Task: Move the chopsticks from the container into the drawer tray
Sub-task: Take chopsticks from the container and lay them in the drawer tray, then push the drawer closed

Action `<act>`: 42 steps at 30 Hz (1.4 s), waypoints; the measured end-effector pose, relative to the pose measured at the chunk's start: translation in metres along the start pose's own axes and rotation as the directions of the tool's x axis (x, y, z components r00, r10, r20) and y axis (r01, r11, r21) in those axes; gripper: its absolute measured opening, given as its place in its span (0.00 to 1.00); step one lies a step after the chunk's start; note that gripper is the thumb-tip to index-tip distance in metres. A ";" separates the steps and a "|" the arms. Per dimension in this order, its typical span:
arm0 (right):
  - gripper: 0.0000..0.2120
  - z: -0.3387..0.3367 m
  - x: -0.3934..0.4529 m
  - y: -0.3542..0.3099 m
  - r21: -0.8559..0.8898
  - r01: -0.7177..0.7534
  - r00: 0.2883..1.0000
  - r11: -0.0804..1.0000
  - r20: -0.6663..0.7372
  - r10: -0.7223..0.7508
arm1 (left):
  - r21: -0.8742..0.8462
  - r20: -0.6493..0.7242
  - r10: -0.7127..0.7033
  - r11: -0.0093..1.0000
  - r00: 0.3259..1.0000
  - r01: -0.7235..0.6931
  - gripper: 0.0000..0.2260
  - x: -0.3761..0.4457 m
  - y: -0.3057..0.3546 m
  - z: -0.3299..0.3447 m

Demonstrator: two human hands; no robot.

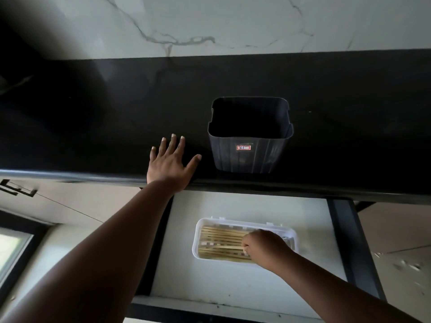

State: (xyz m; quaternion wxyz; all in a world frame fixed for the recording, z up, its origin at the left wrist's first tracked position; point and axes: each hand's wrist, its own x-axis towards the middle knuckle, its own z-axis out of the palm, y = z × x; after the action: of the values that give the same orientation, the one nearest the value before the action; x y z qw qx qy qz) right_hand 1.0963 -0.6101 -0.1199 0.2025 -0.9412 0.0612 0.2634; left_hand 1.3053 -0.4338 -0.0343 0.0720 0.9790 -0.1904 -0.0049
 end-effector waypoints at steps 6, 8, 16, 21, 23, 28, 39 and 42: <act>0.07 0.003 0.003 0.004 0.036 0.028 0.999 0.999 -0.024 -0.027 | 0.001 -0.017 0.001 1.000 1.000 -0.001 0.34 0.001 -0.001 0.001; 0.08 0.002 -0.001 0.006 0.063 0.021 0.998 0.998 -0.052 -0.018 | -0.002 -0.018 0.000 1.000 1.000 0.000 0.34 0.002 -0.001 0.002; 0.09 -0.007 -0.057 0.010 0.145 0.029 0.966 0.989 -0.259 0.010 | 0.041 0.001 0.004 0.999 1.000 -0.004 0.34 0.002 -0.001 0.003; 0.10 0.002 -0.094 0.005 0.137 0.024 0.929 0.990 -0.369 0.029 | 0.033 0.035 -0.044 0.999 0.998 0.043 0.36 -0.004 0.007 0.001; 0.10 0.011 -0.108 -0.001 0.130 0.031 0.903 0.991 -0.428 0.028 | 0.006 0.044 -0.041 0.999 0.998 0.041 0.36 -0.019 0.010 0.001; 0.15 0.043 -0.140 -0.021 0.035 0.118 0.765 0.992 -0.640 -0.069 | -0.060 0.188 0.129 0.991 0.974 -0.120 0.38 -0.107 0.008 0.005; 0.23 0.120 -0.200 -0.033 -0.304 0.037 0.696 0.952 -0.676 -0.244 | 0.125 0.124 0.417 0.894 0.900 -0.431 0.35 -0.329 -0.080 0.046; 0.27 0.126 -0.208 -0.026 -0.300 -0.035 0.733 0.953 -0.656 -0.180 | 0.174 0.097 0.434 0.879 0.896 -0.445 0.34 -0.335 -0.099 0.044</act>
State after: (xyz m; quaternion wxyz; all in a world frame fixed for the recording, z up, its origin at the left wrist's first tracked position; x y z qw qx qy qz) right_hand 0.8651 -0.5325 -0.1009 0.0355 -0.9930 0.0539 -0.0985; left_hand 1.0296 -0.2236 -0.0977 -0.0284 0.9121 -0.4091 0.0031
